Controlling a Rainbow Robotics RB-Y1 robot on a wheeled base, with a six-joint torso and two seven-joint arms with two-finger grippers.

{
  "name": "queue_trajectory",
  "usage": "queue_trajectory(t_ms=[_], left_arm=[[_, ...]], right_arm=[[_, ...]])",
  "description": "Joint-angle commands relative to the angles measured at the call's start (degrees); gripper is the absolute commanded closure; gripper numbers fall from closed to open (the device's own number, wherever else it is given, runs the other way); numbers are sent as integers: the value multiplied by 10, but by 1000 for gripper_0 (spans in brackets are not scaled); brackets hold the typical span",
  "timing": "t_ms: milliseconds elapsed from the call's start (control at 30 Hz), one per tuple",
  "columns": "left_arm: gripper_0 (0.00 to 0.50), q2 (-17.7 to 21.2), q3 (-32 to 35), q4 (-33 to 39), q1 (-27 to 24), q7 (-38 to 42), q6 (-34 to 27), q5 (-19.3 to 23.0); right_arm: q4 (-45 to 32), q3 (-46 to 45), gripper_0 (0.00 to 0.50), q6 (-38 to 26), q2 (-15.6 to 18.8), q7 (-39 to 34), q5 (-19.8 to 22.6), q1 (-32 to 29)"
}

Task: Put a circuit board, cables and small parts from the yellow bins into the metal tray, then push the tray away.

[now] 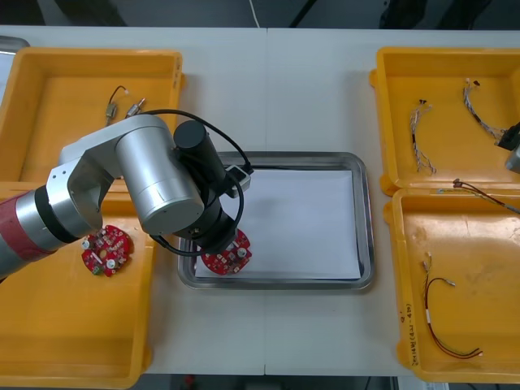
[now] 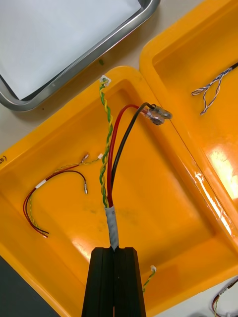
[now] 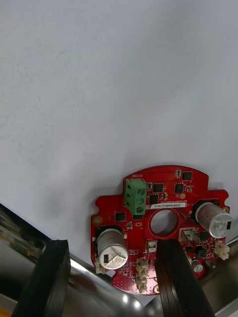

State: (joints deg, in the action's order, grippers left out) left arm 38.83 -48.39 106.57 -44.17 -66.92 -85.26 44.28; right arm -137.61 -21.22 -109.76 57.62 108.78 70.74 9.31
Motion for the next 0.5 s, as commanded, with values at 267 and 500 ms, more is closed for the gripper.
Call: queue_trajectory(t_ms=[267,500], left_arm=[[0,-11,32,6,-30,57,-20,19],[0,-11,107,14,-50,53,-101,61]], right_arm=[[-14,9,500,-2,14,3,10,18],[-14,9,500,-2,14,4,10,17]])
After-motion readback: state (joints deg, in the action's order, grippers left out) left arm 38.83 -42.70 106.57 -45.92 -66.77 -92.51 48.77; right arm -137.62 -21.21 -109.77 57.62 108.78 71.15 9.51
